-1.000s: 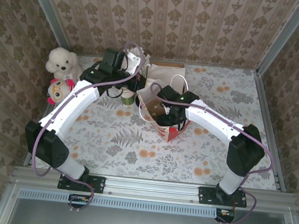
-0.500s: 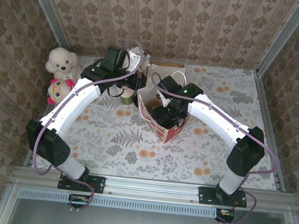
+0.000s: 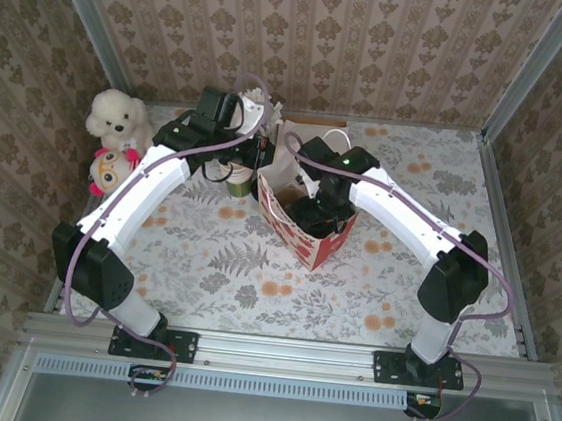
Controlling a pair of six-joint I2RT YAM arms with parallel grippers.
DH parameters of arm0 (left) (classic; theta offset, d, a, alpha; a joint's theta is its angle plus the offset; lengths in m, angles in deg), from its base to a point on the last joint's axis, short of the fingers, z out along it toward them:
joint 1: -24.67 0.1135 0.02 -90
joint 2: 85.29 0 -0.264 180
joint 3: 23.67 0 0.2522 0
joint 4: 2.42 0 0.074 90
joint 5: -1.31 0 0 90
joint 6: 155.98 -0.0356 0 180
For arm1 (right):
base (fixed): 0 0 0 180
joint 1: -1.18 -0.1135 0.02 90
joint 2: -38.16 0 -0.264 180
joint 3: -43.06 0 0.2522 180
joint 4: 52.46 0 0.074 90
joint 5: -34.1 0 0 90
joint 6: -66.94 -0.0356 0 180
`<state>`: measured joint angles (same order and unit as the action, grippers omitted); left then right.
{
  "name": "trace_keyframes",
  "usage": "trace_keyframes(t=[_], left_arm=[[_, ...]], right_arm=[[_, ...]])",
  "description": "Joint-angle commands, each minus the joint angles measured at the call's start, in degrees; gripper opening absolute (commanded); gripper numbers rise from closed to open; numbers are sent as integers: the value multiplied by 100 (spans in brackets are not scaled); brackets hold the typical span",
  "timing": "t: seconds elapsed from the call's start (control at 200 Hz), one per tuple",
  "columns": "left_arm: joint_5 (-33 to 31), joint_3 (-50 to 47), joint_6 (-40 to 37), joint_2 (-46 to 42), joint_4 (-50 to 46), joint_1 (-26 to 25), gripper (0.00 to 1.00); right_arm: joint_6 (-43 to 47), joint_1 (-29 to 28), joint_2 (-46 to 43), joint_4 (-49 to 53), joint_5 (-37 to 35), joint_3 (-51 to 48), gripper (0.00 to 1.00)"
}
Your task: Pack the takeout coffee
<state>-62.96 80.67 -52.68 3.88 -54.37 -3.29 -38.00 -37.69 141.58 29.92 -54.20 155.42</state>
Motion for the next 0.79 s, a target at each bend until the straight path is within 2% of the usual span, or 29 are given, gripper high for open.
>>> trace_keyframes(t=[0.0, 0.16, 0.6, 0.79], left_arm=[[173, 60, -26, -1, -114, 38, 0], [420, -89, -181, -7, 57, 32, 0], [489, -200, -613, -73, 111, 35, 0], [493, -174, -666, -41, 128, 89, 0]], right_arm=[[185, 8, 73, 241, -333, 137, 30], [102, -33, -174, -129, 19, 297, 30], [-201, -6, -522, 121, -301, 819, 30], [79, 20, -434, 547, -299, 768, 30]])
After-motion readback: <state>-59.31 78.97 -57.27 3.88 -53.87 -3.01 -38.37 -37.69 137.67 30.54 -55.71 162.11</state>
